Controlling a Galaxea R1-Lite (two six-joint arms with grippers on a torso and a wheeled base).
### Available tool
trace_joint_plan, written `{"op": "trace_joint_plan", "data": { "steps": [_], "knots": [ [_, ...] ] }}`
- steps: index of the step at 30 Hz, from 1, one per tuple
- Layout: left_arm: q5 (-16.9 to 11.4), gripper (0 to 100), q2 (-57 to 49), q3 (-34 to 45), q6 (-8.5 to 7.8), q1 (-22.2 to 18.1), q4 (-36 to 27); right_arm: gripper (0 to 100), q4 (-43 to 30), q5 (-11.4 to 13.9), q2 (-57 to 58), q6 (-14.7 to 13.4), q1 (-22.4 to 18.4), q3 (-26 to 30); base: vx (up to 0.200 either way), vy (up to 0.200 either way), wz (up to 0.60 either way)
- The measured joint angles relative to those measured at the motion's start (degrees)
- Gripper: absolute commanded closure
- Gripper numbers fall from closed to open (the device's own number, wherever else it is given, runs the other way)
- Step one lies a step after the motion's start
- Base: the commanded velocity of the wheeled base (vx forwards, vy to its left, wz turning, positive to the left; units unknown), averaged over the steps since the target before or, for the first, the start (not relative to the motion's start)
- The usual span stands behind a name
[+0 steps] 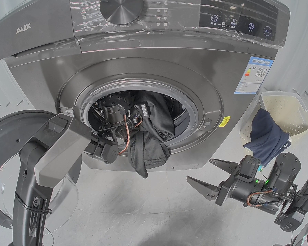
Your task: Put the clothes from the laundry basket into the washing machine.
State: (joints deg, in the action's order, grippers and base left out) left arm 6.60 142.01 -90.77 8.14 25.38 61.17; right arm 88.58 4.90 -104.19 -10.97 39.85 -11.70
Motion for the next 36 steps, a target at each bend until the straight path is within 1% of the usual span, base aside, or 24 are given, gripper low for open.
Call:
{"op": "trace_joint_plan", "data": {
  "steps": [3, 4, 6, 8, 11, 14, 17, 18, 19, 21, 23, 27, 30, 36],
  "knots": [
    [0.07, 0, -0.41, 1.35, 1.38, 0.02, -0.99, 0, 0.05, 0.0, -0.05, 0.0, -0.06, -0.04, 0.0, 0.0, 0.0],
    [-0.02, 0, -0.8, 2.24, 2.04, 0.06, -1.76, 0, 0.02, 0.02, -0.07, 0.0, -0.06, -0.09, 0.0, 0.0, 0.0],
    [-0.5, 0, -1.99, 4.64, 3.9, 0.41, -4.22, 0, 0.02, 0.02, -0.07, 0.0, -0.06, -0.15, 0.0, 0.0, 0.0],
    [-1.78, 0, -3.72, 7.7, 5.84, 0.99, -7.25, 0, 0.02, 0.05, -0.07, -0.02, -0.06, -0.23, 0.0, 0.0, 0.0],
    [-4.11, 0, -6.21, 11.84, 7.56, 1.79, -10.07, 0, 0.02, 0.05, -0.07, 0.0, -0.02, -0.3, 0.0, 0.0, 0.0],
    [-5.18, 0, -7.83, 14.37, 8.19, 2.97, -11.12, 0, 0.0, 0.02, -0.05, 0.02, 0.06, -0.37, 0.0, 0.0, 0.0],
    [-5.29, 0, -7.94, 15.42, 8.0, 3.34, -12.15, 0, 0.0, 0.0, 0.0, 0.05, 0.11, -0.41, 0.0, 0.0, 0.0],
    [-5.27, 0, -7.69, 15.52, 7.59, 3.34, -12.18, 0, 0.0, 0.02, 0.04, 0.05, 0.15, -0.41, 0.0, 0.0, 0.0],
    [-5.27, 100, -7.42, 15.49, 7.16, 3.34, -12.2, 0, 0.0, 0.02, 0.06, 0.05, 0.17, -0.41, 0.0, 0.0, 0.0],
    [-5.25, 100, -6.64, 15.09, 6.19, 3.25, -12.46, 0, 0.02, 0.0, 0.09, 0.05, 0.26, -0.43, 0.0, 0.0, 0.0],
    [-5.03, 100, -5.68, 13.98, 5.64, 2.79, -12.54, 0, 0.07, 0.0, 0.11, 0.05, 0.37, -0.48, 0.0, 0.0, 0.0],
    [-4.02, 100, -3.94, 11.06, 5.38, 2.36, -12.84, 0, 0.07, -0.01, 0.12, 0.06, 0.55, -0.48, 0.0, 0.0, 0.0],
    [-2.11, 100, -2.82, 7.58, 5.45, 2.01, -13.03, 0, 0.07, 0.0, 0.15, 0.06, 0.66, -0.52, 0.0, 0.0, 0.0],
    [2.65, 100, -0.78, -1.06, 5.79, 1.35, -12.95, 0, 0.07, -0.01, 0.15, 0.05, 0.91, -0.59, 0.0, 0.0, 0.0]
  ]
}}
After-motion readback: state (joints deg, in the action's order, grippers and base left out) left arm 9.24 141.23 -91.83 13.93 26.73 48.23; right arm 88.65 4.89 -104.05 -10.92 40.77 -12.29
